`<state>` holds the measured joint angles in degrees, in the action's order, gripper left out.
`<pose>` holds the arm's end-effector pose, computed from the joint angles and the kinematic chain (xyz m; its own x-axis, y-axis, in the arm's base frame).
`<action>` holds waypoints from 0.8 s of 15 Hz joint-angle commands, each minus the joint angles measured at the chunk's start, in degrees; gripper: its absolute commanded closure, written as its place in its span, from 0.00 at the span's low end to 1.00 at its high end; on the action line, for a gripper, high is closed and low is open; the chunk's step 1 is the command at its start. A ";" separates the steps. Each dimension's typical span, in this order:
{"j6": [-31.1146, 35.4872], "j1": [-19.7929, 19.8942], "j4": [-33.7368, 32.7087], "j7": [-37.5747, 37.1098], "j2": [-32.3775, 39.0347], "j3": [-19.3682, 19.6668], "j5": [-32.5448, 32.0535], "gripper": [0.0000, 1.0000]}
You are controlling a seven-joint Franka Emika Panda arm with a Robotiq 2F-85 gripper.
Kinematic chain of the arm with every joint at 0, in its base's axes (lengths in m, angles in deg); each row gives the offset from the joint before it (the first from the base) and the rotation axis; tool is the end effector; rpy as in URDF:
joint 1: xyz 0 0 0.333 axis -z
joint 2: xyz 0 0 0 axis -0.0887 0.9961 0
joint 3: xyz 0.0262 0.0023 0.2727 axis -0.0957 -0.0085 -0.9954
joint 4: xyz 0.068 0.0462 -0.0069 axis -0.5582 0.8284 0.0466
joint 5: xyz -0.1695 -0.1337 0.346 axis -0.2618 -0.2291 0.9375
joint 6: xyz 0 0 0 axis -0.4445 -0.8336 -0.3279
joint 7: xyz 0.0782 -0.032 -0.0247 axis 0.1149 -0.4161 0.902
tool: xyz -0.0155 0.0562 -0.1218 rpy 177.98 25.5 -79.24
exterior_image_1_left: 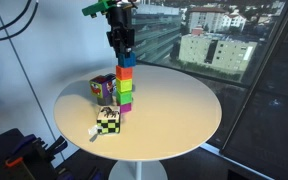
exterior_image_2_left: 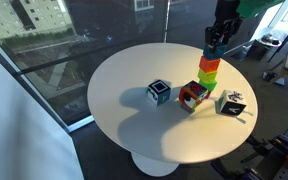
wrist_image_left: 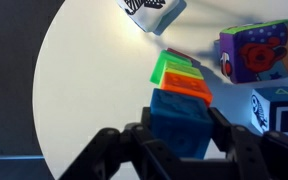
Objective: Move the blue cube to the table
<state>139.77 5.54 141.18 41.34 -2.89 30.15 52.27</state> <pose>0.5646 -0.0312 0.3442 0.9865 -0.1611 -0.0296 -0.1538 -0.9732 0.1707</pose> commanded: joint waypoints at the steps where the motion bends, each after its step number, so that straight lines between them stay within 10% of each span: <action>1: 0.17 0.44 -2.04 -1.57 0.44 0.54 0.44 0.67; 12: 2.61 0.39 -5.47 -6.85 3.47 1.86 -0.09 0.67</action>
<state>142.52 5.63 137.80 36.00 -0.68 31.89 52.28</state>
